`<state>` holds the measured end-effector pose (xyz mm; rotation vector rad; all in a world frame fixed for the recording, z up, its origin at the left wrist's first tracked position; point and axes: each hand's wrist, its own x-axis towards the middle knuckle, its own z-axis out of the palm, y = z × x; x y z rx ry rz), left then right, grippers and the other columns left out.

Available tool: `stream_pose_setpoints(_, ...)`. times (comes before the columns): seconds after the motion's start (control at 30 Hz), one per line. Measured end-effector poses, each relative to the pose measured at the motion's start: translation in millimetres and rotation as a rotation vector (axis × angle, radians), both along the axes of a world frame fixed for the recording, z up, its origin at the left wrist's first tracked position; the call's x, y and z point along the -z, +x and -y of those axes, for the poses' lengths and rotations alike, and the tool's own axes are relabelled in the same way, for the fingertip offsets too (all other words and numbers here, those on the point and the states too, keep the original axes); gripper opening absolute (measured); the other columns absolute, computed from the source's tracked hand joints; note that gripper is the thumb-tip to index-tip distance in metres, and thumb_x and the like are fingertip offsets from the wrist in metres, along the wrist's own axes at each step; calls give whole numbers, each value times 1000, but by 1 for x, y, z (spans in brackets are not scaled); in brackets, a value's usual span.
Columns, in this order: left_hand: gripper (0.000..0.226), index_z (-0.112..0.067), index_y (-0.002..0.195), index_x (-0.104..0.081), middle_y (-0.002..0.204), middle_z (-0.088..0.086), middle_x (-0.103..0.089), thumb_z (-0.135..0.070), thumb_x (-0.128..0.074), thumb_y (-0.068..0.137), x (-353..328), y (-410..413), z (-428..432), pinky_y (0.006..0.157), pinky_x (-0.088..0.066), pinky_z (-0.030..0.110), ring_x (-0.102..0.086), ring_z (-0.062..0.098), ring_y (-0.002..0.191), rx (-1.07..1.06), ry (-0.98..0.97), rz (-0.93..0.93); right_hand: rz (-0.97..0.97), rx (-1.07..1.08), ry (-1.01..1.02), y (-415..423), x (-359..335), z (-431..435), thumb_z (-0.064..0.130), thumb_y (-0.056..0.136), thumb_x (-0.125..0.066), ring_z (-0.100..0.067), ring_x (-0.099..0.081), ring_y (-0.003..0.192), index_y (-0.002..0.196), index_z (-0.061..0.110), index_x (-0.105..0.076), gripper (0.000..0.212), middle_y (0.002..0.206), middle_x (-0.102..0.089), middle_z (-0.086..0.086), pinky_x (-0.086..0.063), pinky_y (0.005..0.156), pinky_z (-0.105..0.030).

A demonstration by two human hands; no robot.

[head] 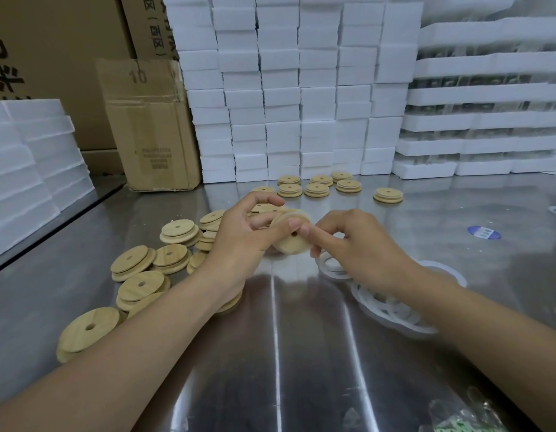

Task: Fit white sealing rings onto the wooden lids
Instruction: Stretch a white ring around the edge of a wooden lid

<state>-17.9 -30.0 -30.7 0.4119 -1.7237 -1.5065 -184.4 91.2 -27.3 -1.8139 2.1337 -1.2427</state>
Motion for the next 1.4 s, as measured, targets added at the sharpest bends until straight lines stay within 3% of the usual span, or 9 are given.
stream_pose_setpoints(0.2,36,-16,124,-64,110,13,-81,-15,-81,92,-1,2,3,84,-67,48,-79,34,99,4,121,-39,250,-85,-6,0,-6,-1,56,94,-70,-46,-61,86,75,24,-76,38,91,-71,-21,-42,75,-39)
stream_pose_setpoints(0.3,38,-16,127,-63,112,14,-81,-15,-80,93,-2,2,5,84,-67,47,-78,36,106,11,170,-60,258,-128,12,-2,-13,-2,49,98,-69,-39,-58,82,81,21,-75,33,92,-73,-13,-43,75,-40)
stream_pose_setpoints(0.43,38,-19,126,-64,115,12,-80,-19,-81,92,-3,1,4,86,-66,45,-77,35,108,36,207,-76,499,-153,29,-4,-19,-4,40,101,-67,2,-63,84,77,17,-72,33,85,-73,10,-45,78,-27)
stream_pose_setpoints(0.6,35,-21,123,-68,113,10,-81,-21,-81,90,-3,1,3,84,-67,44,-79,30,102,33,212,-64,538,-125,-9,1,-15,-4,38,103,-64,0,-65,80,68,28,-68,37,82,-71,10,-45,76,-27)
stream_pose_setpoints(0.73,30,-20,122,-70,112,11,-80,-16,-79,94,-3,1,6,89,-65,53,-77,28,96,37,233,-64,634,-49,-109,3,-20,-3,33,107,-57,-8,-68,79,79,19,-70,34,89,-77,4,-48,73,-32)
stream_pose_setpoints(0.9,27,-20,121,-71,109,9,-80,-17,-77,95,-3,0,6,96,-61,60,-76,27,93,51,212,-35,617,-38,-60,3,-19,-4,35,103,-63,-9,-68,75,95,14,-69,23,87,-77,3,-48,70,-31)
stream_pose_setpoints(1.1,26,-20,121,-74,122,8,-76,-13,-77,96,-1,-2,3,88,-65,47,-76,26,106,26,191,-16,505,-105,71,5,-14,0,28,96,-75,-8,-71,73,110,18,-71,18,90,-78,-5,-51,61,-20)
stream_pose_setpoints(1.27,27,-23,122,-76,124,1,-72,-15,-78,95,-2,-3,2,90,-63,35,-74,13,107,-15,223,-20,473,194,51,-53,-22,-9,35,94,-76,-8,-70,71,100,21,-76,16,89,-81,3,-49,69,-28)
stream_pose_setpoints(1.4,22,-24,116,-78,107,3,-78,-16,-76,95,-3,-2,1,88,-59,33,-71,11,99,-28,238,0,307,434,274,-99,-12,-20,39,95,-75,-13,-67,66,90,14,-78,26,83,-80,-3,-44,62,-29)
